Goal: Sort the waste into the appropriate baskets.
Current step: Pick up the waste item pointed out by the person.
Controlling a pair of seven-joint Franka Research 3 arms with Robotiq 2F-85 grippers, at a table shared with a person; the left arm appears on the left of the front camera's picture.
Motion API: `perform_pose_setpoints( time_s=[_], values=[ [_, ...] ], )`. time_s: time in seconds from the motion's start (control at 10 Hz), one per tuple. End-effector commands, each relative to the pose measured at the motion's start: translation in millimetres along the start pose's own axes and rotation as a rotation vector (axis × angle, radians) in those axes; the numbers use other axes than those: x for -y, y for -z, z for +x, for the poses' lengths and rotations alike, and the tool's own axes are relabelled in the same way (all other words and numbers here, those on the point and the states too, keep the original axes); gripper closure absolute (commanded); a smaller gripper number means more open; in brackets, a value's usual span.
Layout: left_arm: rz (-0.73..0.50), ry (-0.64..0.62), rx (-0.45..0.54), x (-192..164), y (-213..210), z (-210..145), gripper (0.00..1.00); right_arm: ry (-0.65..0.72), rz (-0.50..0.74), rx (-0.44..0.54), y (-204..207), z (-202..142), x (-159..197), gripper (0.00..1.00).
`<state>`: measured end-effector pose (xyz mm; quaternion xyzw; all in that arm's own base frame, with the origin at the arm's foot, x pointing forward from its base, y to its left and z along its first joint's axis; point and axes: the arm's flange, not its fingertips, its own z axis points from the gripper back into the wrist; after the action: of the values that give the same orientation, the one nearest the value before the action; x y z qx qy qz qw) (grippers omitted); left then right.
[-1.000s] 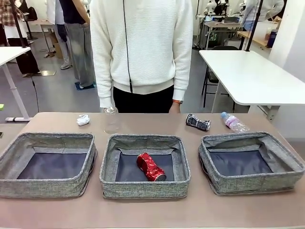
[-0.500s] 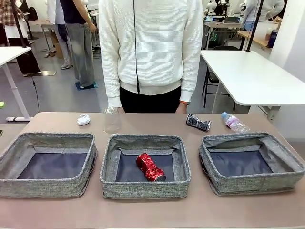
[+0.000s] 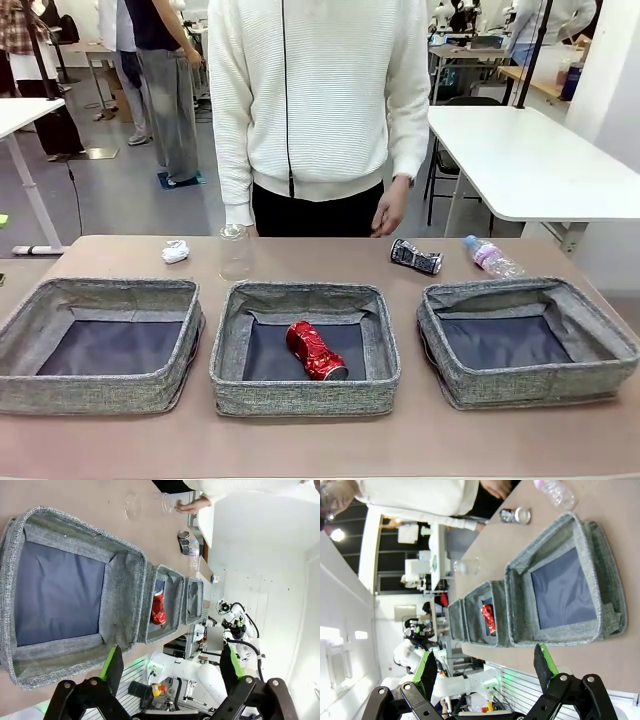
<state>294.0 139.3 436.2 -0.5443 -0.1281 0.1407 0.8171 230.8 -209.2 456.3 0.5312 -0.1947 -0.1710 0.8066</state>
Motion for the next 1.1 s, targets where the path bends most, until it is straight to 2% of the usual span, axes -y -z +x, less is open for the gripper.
perform_pose_setpoints(
  time_s=[0.0,1.0],
  values=[
    [-0.013,0.02,-0.002,-2.0,-0.6,-2.2,0.0,-0.026,0.022,0.012,-0.6,2.1,-1.3,0.0],
    [-0.013,0.02,-0.002,-2.0,-0.6,-2.2,0.0,0.0,0.0,0.0,0.0,0.0,0.0,0.0]
  ],
)
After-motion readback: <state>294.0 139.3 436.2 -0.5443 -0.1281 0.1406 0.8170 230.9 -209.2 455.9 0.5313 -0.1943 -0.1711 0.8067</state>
